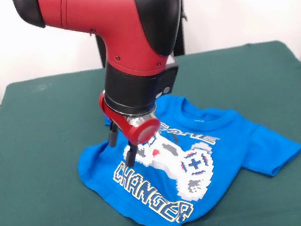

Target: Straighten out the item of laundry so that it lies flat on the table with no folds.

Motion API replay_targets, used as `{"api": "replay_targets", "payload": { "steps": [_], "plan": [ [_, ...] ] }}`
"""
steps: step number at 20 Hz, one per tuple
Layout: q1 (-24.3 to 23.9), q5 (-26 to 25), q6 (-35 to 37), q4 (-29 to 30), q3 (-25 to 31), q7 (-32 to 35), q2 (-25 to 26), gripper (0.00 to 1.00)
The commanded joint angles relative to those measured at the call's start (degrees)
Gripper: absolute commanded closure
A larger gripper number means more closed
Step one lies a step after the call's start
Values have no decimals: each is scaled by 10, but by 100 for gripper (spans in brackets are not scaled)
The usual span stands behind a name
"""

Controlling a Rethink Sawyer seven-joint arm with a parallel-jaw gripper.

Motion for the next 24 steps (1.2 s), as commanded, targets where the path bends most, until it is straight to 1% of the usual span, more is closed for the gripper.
{"api": "replay_targets", "payload": {
  "steps": [1,6,11,16,24],
  "plan": [
    [8,-32,12,89,36,-67,-6,0],
    [7,-39,25,97,38,-68,-18,0],
    [10,-58,-19,113,29,-55,-2,0],
    [13,-84,-32,121,15,-42,2,0],
    [6,-119,-67,123,16,-20,21,0]
  ]
}}
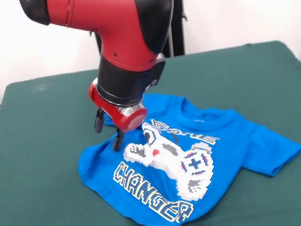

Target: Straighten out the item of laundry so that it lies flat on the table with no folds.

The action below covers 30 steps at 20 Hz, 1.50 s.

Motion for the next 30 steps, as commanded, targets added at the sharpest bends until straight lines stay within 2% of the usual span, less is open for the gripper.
{"api": "replay_targets", "payload": {
  "steps": [1,7,13,24,27,28,30],
  "plan": [
    [5,-37,-62,70,20,-14,37,0],
    [20,-52,-106,52,7,33,70,0],
    [32,-47,-107,41,-11,43,80,0],
    [28,-46,-129,59,-18,20,87,0],
    [24,-57,-128,58,-18,-4,86,0],
    [20,-61,-126,58,-12,-16,83,100],
    [2,-52,-121,66,9,-33,74,100]
  ]
}}
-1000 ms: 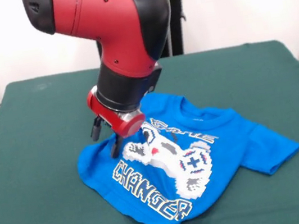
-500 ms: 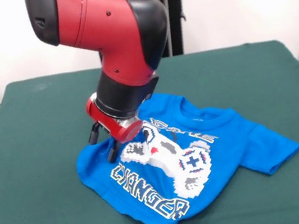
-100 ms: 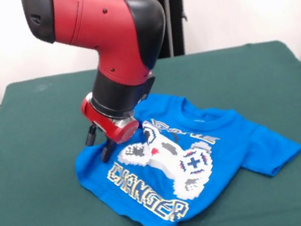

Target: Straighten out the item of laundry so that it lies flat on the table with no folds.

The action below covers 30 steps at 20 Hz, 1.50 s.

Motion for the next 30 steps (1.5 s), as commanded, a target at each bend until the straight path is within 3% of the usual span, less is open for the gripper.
{"api": "replay_targets", "payload": {
  "steps": [1,7,12,19,22,30],
  "plan": [
    [-15,-16,-16,62,54,-42,28,100],
    [-20,-10,-34,64,61,-21,26,100],
    [-34,-17,-32,64,70,-46,20,100],
    [-61,-54,-67,56,76,-76,27,100],
    [-63,-88,-109,30,64,-72,52,100],
    [-72,-110,-58,22,69,-94,49,100]
  ]
}}
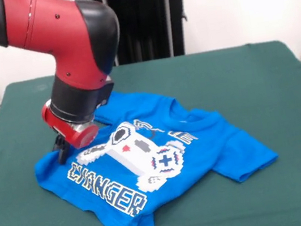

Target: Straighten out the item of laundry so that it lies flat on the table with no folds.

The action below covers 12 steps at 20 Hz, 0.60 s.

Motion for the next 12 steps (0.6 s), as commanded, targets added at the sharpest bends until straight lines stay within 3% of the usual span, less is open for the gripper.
{"api": "replay_targets", "payload": {
  "steps": [1,11,12],
  "plan": [
    [-10,-38,8,19,63,-96,46,100],
    [-28,-58,23,33,73,-119,25,100],
    [-25,-65,27,31,72,-122,24,0]
  ]
}}
